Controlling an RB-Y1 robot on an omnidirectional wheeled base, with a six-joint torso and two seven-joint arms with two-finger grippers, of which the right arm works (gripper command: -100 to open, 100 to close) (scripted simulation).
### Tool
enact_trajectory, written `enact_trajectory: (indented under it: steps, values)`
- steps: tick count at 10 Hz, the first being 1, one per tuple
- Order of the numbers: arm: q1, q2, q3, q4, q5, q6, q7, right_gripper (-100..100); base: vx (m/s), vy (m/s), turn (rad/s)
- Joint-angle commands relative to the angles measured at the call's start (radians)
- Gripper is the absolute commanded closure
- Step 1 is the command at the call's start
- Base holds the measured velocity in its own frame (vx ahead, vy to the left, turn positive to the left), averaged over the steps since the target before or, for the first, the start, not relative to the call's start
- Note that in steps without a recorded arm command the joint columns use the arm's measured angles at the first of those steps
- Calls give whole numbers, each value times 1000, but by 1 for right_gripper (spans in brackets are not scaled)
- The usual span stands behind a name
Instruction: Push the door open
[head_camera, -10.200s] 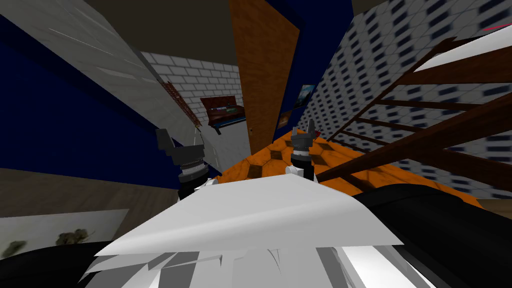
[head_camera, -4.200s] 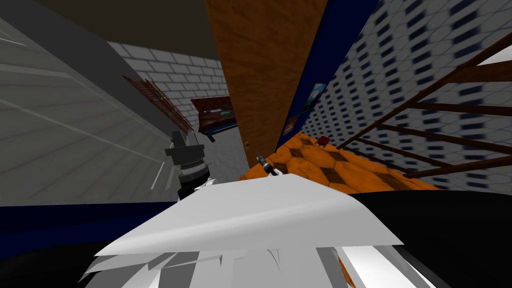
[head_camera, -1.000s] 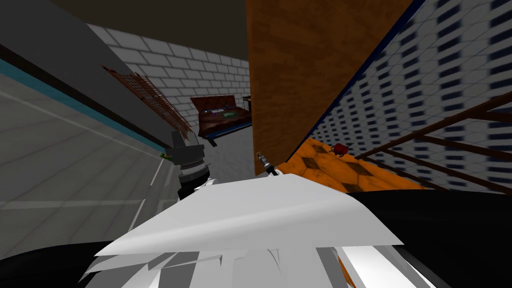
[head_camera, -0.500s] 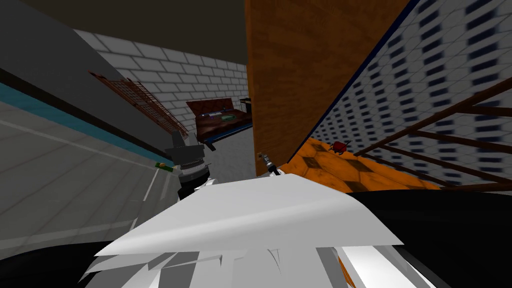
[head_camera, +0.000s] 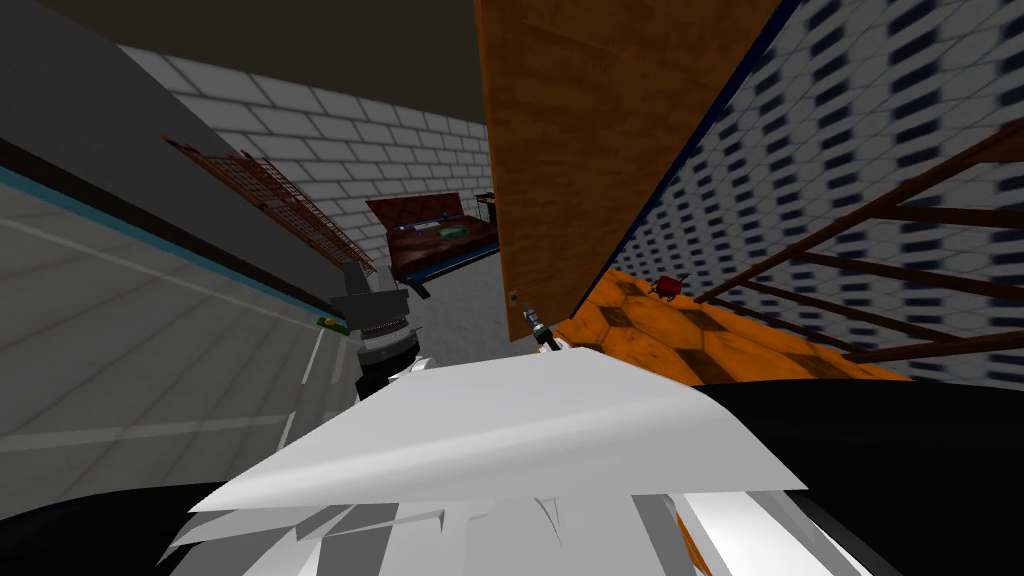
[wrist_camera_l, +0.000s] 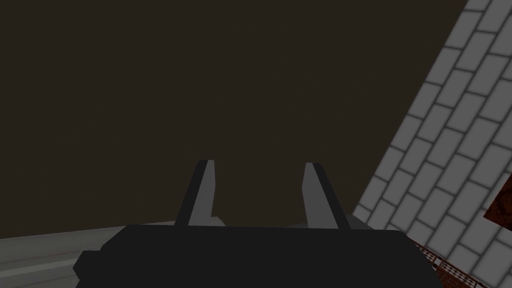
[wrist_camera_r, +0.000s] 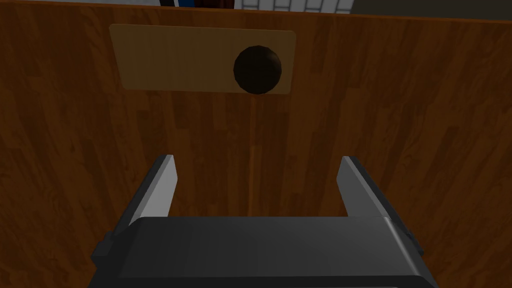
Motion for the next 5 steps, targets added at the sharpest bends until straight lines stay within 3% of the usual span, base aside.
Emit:
enact_trajectory:
  steps: [1,3,4,5]
  values:
    - [-1,3,-1,-3,-2,4,-1,-100,-243,-4,-67]
    - [-1,9,-3,-8,-4,8,-2,-100,-260,11,-58]
    - [-2,7,-3,-3,-3,5,-2,-100,-105,-5,-6]
    - [-1,5,-6,-1,-4,2,1,-100,82,32,27]
